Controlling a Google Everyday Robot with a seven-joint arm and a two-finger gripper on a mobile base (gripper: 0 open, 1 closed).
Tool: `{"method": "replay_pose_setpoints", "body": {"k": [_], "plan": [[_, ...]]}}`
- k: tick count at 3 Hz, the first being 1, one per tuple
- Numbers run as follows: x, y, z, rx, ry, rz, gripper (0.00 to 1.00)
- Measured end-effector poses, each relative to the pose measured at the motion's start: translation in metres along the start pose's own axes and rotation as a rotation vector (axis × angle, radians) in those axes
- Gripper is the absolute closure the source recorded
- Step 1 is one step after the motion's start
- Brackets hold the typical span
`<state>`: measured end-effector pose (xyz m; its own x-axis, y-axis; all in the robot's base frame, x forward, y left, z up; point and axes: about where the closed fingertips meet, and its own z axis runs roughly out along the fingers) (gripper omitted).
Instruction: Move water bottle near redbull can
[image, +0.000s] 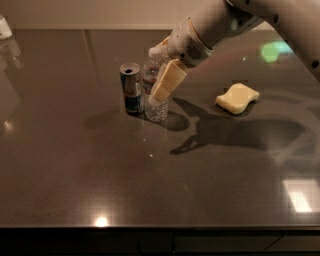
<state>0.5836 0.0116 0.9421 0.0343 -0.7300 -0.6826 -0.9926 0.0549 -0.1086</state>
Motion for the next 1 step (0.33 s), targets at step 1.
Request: {"method": "replay_pose_setpoints", "body": {"k": [1], "plan": [[0.0000,0.0000,0.0001,0.000,0.000,0.000,0.00]]}}
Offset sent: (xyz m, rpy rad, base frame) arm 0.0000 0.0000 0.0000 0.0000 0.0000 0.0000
